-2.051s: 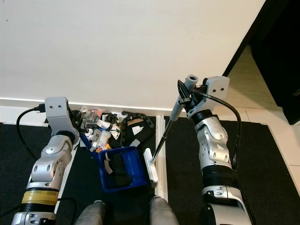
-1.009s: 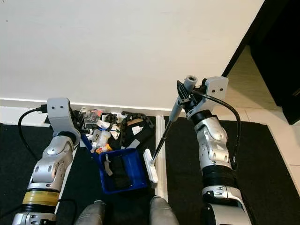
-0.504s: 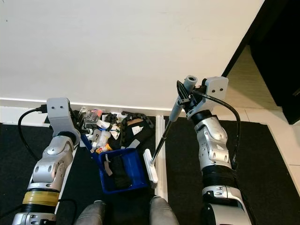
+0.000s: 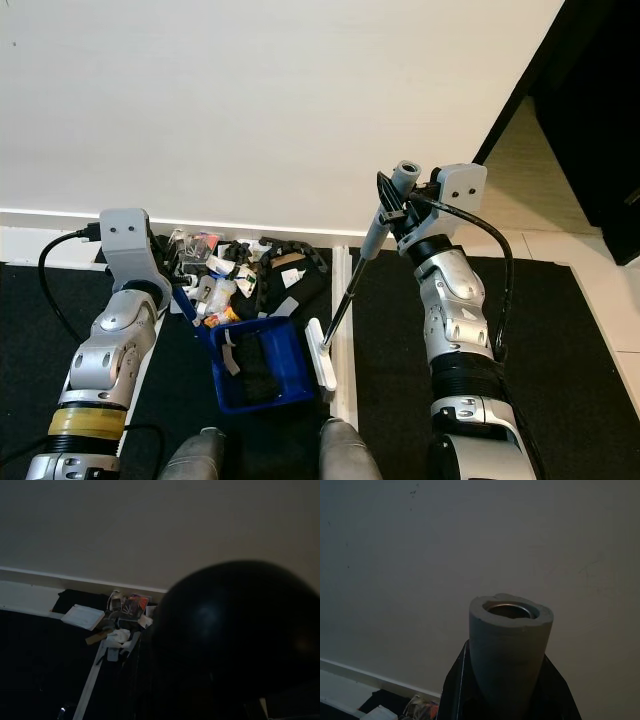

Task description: Sweep floor

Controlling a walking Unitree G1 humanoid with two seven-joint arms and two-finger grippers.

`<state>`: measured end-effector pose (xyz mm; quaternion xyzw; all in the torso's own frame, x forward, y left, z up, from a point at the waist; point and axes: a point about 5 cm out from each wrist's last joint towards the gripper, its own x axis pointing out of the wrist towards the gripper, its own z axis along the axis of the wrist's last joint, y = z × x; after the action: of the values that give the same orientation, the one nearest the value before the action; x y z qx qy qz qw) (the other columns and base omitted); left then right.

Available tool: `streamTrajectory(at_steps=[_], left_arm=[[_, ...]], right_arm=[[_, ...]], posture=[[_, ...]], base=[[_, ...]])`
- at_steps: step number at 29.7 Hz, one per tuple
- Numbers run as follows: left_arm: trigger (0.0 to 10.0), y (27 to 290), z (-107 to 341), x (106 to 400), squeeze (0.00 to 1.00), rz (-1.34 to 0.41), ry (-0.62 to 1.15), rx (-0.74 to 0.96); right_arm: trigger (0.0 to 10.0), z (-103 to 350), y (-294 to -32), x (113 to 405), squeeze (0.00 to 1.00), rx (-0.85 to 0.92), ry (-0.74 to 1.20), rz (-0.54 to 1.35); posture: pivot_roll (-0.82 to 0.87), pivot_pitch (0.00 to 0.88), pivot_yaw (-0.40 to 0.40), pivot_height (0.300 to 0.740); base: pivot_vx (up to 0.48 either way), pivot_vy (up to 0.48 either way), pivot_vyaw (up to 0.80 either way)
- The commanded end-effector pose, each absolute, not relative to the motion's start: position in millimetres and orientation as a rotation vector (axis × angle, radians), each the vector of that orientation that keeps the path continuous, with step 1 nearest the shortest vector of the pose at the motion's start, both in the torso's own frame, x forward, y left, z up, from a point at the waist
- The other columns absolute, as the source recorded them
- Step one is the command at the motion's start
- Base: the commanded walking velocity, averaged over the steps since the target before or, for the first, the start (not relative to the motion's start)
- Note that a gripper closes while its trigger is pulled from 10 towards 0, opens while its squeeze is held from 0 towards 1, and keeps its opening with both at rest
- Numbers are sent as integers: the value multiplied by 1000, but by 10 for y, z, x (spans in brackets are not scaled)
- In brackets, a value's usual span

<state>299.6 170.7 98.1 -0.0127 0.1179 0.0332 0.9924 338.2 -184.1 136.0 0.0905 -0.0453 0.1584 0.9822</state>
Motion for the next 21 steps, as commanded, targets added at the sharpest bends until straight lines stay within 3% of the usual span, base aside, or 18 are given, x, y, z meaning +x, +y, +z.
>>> streamTrajectory(at_steps=[1, 5, 21], left_arm=[[10000, 1675, 1086, 3018, 0, 60, 184, -30], [10000, 1675, 1083, 3016, 0, 64, 185, -34], [10000, 1678, 1084, 3012, 0, 63, 185, -37]], right_arm=[[10000, 1382, -1850, 3381, 0, 202, -112, 314], [10000, 1384, -1844, 3388, 0, 186, -108, 324], [10000, 1383, -1864, 3393, 0, 192, -105, 306]], posture=[[-5, 57, -37, 740], [-5, 57, -37, 740], [-2, 59, -40, 740]], base=[[0, 0, 0], [0, 0, 366], [0, 0, 768]])
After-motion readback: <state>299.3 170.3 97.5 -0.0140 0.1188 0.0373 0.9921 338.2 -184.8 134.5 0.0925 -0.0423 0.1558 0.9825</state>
